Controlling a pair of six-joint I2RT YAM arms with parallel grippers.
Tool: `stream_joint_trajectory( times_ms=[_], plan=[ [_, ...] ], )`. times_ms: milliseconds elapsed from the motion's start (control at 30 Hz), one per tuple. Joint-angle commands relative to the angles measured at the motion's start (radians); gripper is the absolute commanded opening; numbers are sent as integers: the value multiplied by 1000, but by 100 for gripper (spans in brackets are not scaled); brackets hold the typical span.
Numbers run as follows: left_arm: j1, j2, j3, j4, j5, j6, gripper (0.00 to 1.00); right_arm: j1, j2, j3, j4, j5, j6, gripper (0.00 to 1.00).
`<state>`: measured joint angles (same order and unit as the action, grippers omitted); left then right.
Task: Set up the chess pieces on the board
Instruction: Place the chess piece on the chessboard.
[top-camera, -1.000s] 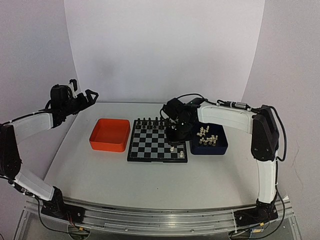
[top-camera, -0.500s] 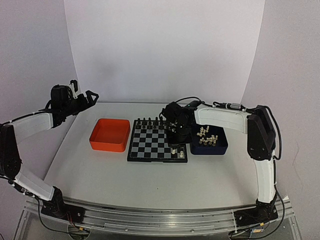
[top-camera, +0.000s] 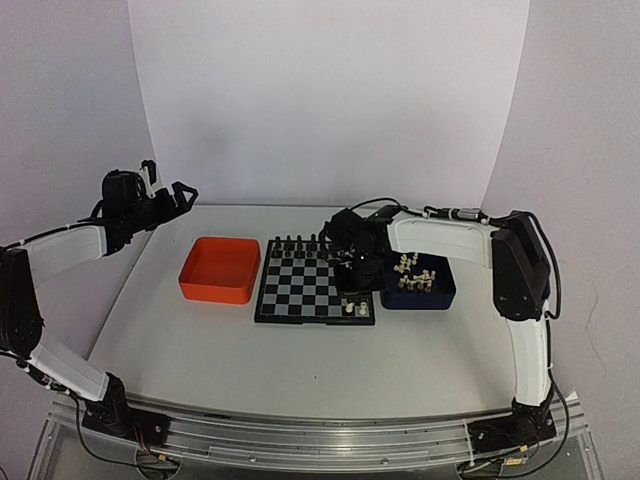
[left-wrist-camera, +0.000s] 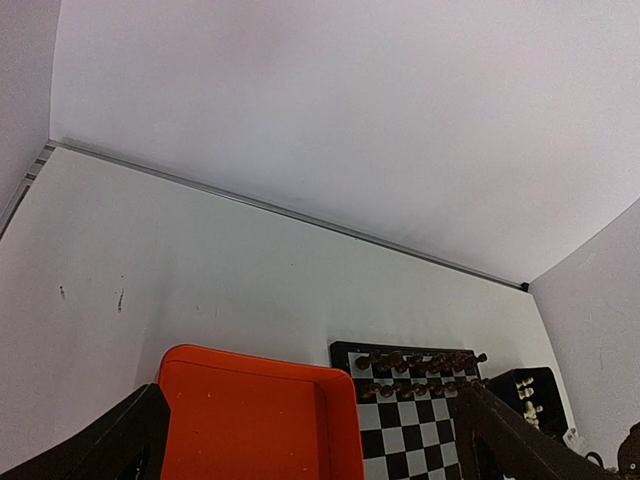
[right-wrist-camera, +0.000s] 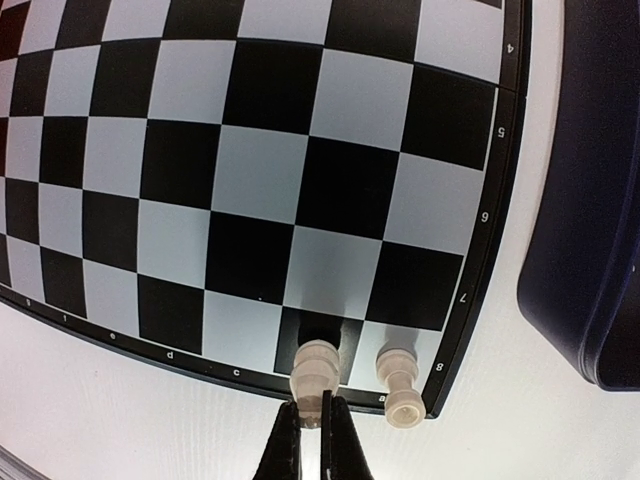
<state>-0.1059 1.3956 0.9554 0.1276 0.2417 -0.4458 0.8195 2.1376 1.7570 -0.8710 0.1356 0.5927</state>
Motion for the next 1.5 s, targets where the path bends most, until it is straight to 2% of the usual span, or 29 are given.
stream_joint_trajectory(
  times_ms=[0,1133,1233,1333,1467],
  plan=[
    [-4,-5,36,0,12,0,100,9,1,-12,-14,14,19,0],
    [-4,-1,43,6,20,9,100,9,40,3,9,29,30,0],
    [-5,5,49,4,25,9,100,10,37,-2,9,31,30,4],
    [-4,3,48,3,23,9,100,10,33,-3,8,31,24,14],
    [-4,2,48,4,19,9,100,10,28,-2,9,38,18,22]
  ],
)
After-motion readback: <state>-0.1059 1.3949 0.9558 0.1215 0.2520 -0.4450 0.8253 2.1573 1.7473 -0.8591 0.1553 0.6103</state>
